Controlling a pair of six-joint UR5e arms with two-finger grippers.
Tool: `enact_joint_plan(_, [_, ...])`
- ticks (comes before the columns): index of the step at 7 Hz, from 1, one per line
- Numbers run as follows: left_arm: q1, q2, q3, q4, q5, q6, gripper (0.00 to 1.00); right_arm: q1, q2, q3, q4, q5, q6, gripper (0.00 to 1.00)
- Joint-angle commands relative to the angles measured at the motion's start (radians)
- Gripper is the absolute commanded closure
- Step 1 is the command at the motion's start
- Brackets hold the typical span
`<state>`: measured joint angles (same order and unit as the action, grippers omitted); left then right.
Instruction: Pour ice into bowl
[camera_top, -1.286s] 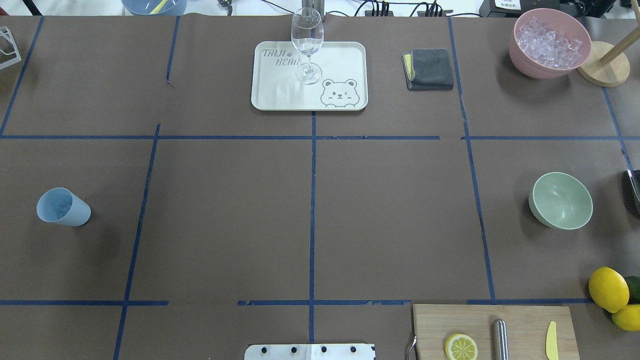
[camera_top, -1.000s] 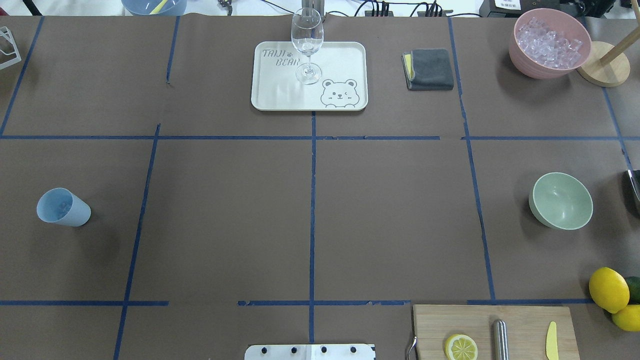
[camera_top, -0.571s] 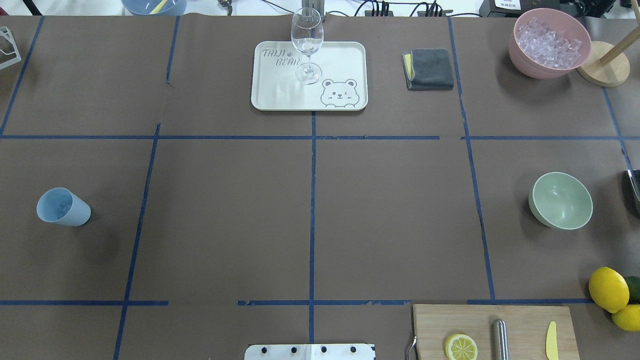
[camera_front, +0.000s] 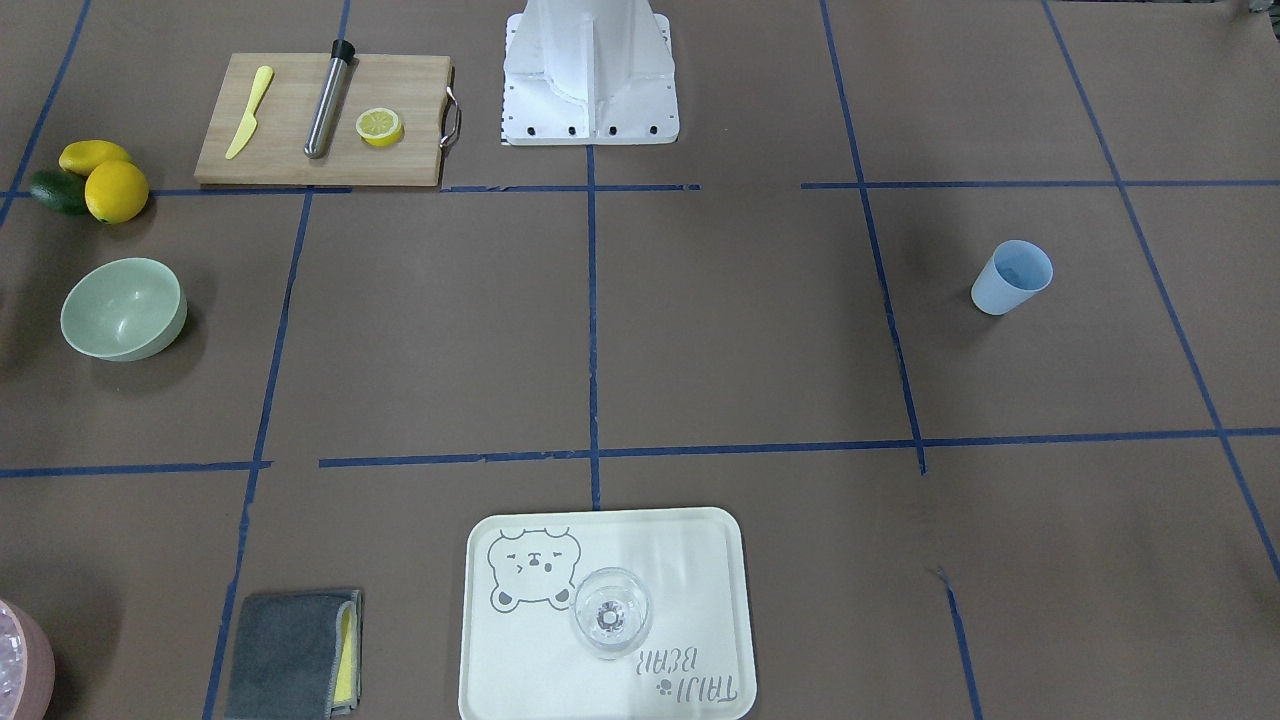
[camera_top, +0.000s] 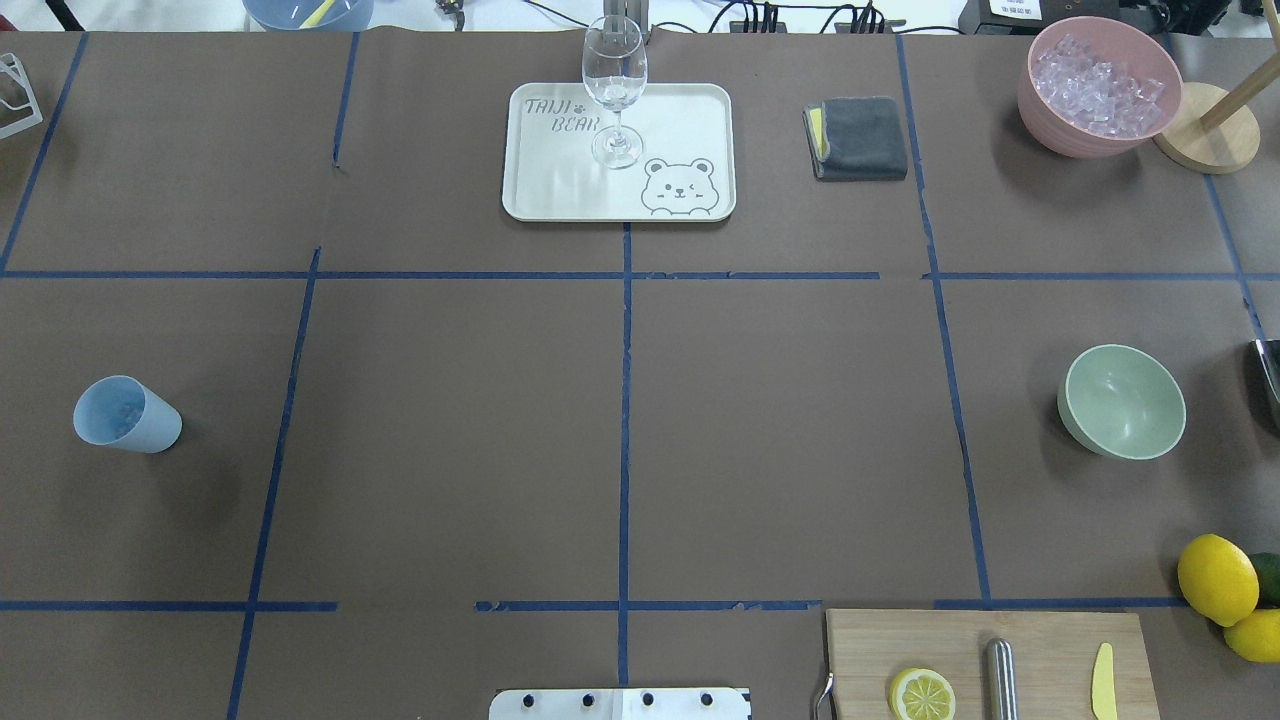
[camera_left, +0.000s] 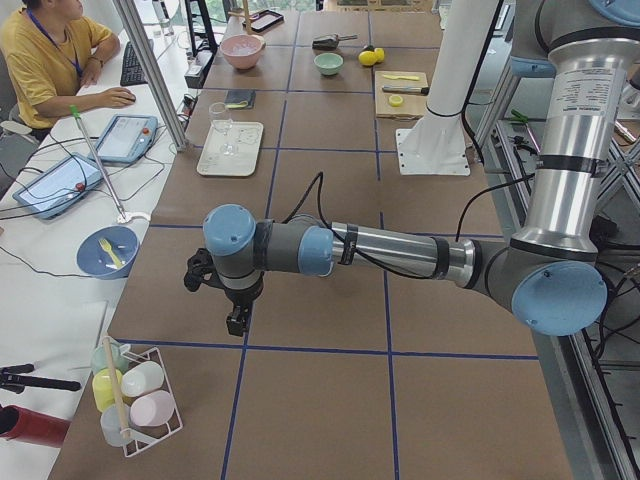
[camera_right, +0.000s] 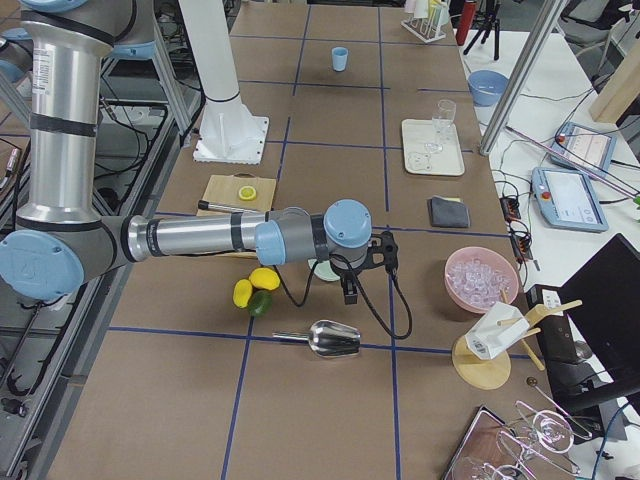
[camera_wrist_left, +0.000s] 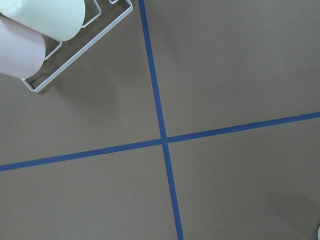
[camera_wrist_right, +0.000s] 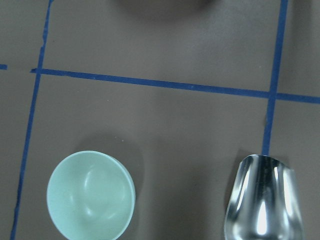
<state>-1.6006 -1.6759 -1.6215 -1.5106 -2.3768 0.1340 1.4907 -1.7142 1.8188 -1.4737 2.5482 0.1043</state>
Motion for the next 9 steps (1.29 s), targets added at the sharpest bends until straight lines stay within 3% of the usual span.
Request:
enact_joint_plan(1, [0.001,0.002,-0.015,0.001,0.001,-0.001,0.0,-0.157,-0.027,0.011,0.147,-0.029,0.271,0.0])
enact_joint_plan(2, [0.001,0.027,-0.026,0.0,-0.002,-0.001,0.0,-0.269,-0.033,0.005,0.279,-0.13,0.466,0.0])
enact_joint_plan(3, [0.001,0.028,-0.026,-0.002,-0.002,-0.005,0.0,-0.332,-0.074,-0.016,0.399,-0.185,0.53,0.0])
enact_joint_plan(5, [0.001,0.028,-0.028,-0.002,-0.002,-0.005,0.0,-0.366,-0.076,-0.142,0.565,-0.198,0.538,0.0])
enact_joint_plan(7, [0.001,0.03,-0.028,-0.002,-0.002,-0.005,0.0,-0.447,-0.041,-0.171,0.627,-0.287,0.63,0.0])
enact_joint_plan(9, [-0.001,0.03,-0.028,-0.002,-0.002,-0.004,0.0,-0.458,-0.018,-0.183,0.632,-0.287,0.684,0.01])
